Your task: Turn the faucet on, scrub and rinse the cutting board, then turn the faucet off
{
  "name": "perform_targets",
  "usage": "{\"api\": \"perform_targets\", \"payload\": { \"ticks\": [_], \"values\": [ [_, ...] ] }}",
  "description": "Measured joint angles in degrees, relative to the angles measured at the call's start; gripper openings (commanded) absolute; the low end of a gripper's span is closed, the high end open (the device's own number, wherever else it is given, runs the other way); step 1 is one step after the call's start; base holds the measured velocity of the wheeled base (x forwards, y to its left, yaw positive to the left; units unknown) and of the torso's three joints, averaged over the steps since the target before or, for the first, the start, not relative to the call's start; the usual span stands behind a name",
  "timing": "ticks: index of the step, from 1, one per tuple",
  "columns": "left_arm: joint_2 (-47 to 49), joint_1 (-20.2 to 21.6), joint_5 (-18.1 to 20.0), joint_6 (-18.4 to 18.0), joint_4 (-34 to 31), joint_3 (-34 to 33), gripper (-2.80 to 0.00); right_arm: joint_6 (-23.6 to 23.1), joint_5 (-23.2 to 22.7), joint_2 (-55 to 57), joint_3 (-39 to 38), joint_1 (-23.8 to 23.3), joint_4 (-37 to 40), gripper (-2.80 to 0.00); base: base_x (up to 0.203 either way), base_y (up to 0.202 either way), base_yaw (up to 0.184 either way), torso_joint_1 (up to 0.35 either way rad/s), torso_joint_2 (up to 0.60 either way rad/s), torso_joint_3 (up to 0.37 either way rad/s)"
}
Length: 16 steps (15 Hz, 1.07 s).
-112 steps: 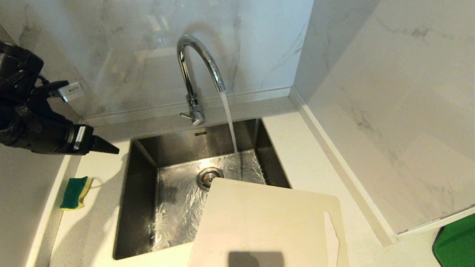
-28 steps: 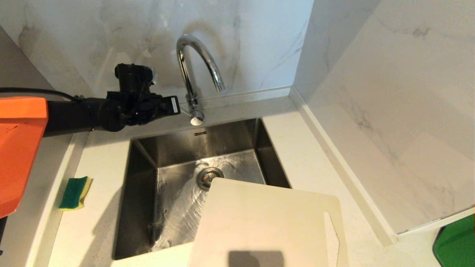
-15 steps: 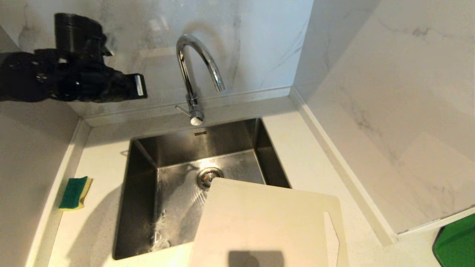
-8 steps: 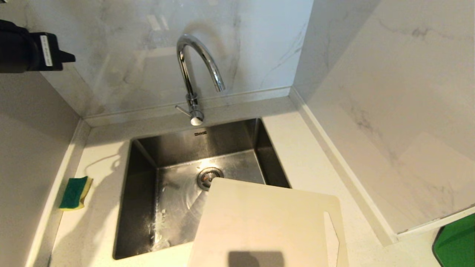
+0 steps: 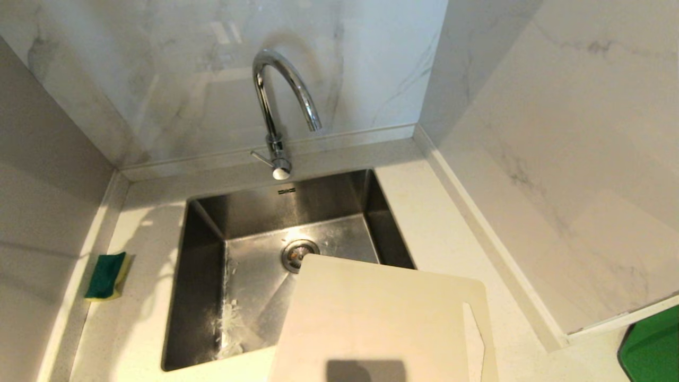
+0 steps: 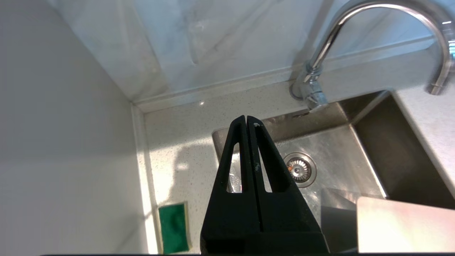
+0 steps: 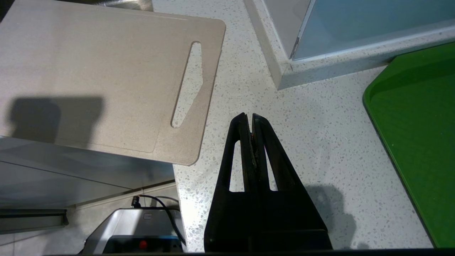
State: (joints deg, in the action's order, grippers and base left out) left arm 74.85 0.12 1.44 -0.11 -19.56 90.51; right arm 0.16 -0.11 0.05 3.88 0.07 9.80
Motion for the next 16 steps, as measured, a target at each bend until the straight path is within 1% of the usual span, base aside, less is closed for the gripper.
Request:
{"api": "perform_targets", "payload": {
  "ticks": [5,12,16],
  "values": [
    [-12.7,0.2,0.1,0.0,-3.7,-5.7,-2.80,0.0,0.0,0.0,0.0,0.0,0.0,-2.80,0.000,0.000,0.000,0.000,0.00,0.000],
    [-39.0,0.2,-0.3,-0.4,-4.6,-20.0,-2.80,0.0,0.0,0.0,0.0,0.0,0.0,-2.80,0.000,0.000,0.000,0.000,0.00,0.000],
    [-51.3,0.2,0.0,-0.4,-4.6,-26.5,-2.80,0.0,0.0,0.0,0.0,0.0,0.0,-2.80,0.000,0.000,0.000,0.000,0.00,0.000]
  ]
}}
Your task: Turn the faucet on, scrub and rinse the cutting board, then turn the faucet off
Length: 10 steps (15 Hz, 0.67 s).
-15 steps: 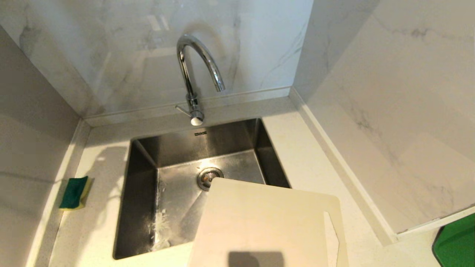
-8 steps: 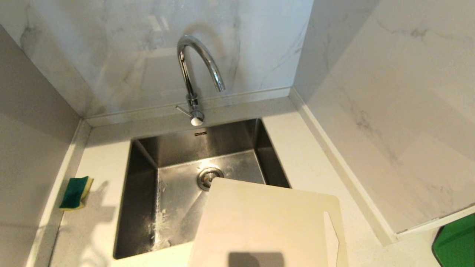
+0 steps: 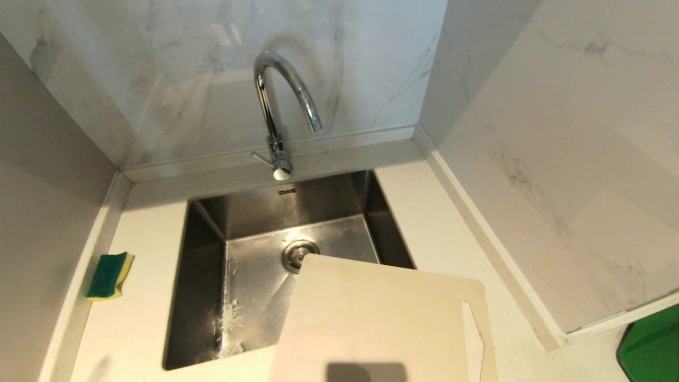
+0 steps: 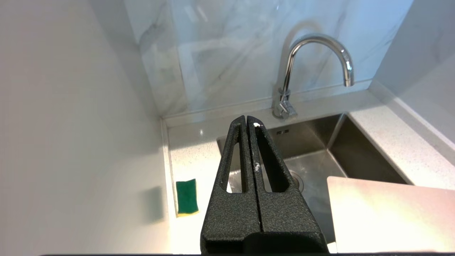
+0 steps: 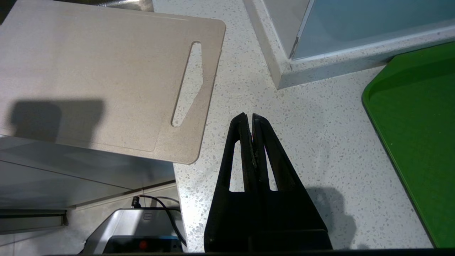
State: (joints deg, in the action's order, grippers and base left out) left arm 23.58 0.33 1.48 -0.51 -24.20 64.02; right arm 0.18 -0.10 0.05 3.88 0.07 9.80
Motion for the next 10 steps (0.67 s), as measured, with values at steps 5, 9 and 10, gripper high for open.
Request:
{"api": "perform_targets", "payload": {
  "ticks": [5,9,10],
  "values": [
    [-10.2,0.0,0.0,0.0,-0.1,-8.8,-2.80,0.0,0.0,0.0,0.0,0.0,0.0,-2.80,0.000,0.000,0.000,0.000,0.00,0.000],
    [-17.3,-0.1,-0.3,-0.2,-0.1,-18.3,-2.80,0.0,0.0,0.0,0.0,0.0,0.0,-2.80,0.000,0.000,0.000,0.000,0.00,0.000],
    [-19.0,-0.2,-0.2,-0.2,0.0,-21.3,-2.80,0.0,0.0,0.0,0.0,0.0,0.0,-2.80,0.000,0.000,0.000,0.000,0.00,0.000]
  ]
}}
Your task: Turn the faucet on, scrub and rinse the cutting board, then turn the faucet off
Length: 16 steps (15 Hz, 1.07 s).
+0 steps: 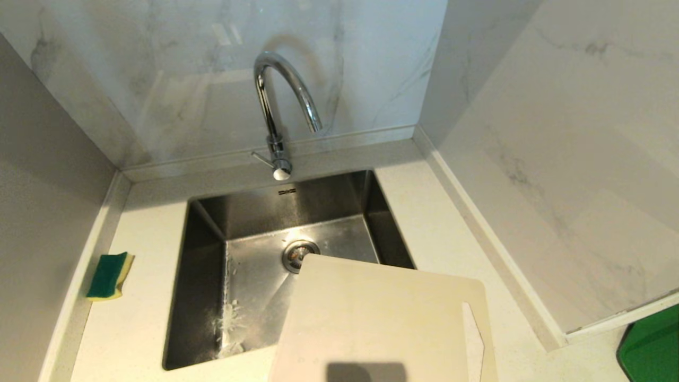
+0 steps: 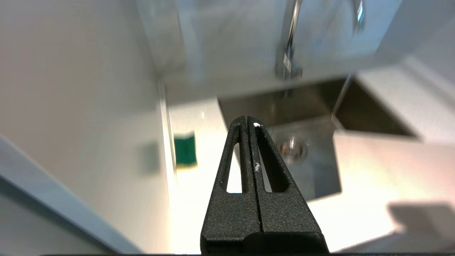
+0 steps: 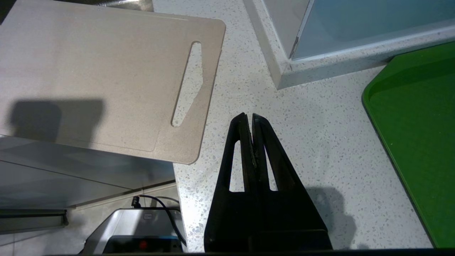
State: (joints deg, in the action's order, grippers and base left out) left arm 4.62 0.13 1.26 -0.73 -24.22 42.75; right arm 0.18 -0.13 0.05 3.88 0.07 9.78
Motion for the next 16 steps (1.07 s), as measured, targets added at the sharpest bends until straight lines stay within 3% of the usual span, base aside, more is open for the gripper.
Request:
{"api": "perform_targets", "payload": {
  "ticks": [4,9,11,16],
  "values": [
    [-3.7,-0.1,0.0,-1.3,3.4,-14.3,-2.80,0.0,0.0,0.0,0.0,0.0,0.0,-2.80,0.000,0.000,0.000,0.000,0.00,0.000],
    [-4.6,-0.1,0.1,-1.5,20.2,-38.9,-2.80,0.0,0.0,0.0,0.0,0.0,0.0,-2.80,0.000,0.000,0.000,0.000,0.00,0.000],
    [-4.7,-0.1,0.1,-1.6,24.0,-41.8,-2.80,0.0,0.0,0.0,0.0,0.0,0.0,-2.80,0.000,0.000,0.000,0.000,0.00,0.000],
    [-4.8,-0.1,-0.5,-0.1,24.0,-42.7,-2.80,0.0,0.0,0.0,0.0,0.0,0.0,-2.80,0.000,0.000,0.000,0.000,0.00,0.000]
  ]
}}
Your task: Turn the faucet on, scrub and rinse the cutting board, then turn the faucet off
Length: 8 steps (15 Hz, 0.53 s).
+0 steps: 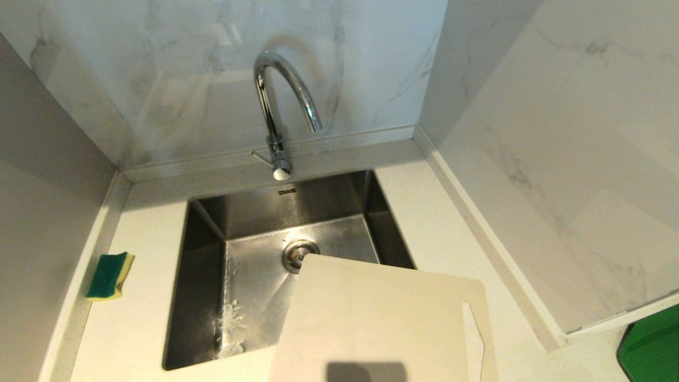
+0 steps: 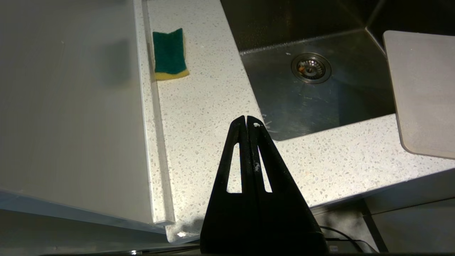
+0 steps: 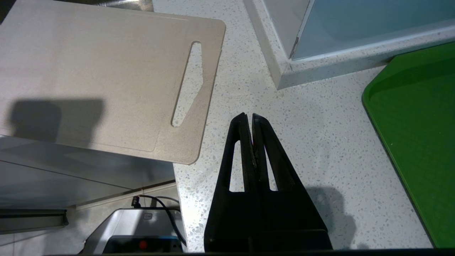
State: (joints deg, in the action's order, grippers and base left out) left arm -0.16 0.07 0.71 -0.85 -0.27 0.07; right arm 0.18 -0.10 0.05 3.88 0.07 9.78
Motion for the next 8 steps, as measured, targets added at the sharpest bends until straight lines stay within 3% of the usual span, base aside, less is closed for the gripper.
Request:
{"api": "perform_targets", "payload": {
  "ticks": [8],
  "values": [
    [0.0,0.0,0.0,0.1,0.0,0.0,-2.80,0.0,0.0,0.0,0.0,0.0,0.0,-2.80,0.000,0.000,0.000,0.000,0.00,0.000]
  ]
}}
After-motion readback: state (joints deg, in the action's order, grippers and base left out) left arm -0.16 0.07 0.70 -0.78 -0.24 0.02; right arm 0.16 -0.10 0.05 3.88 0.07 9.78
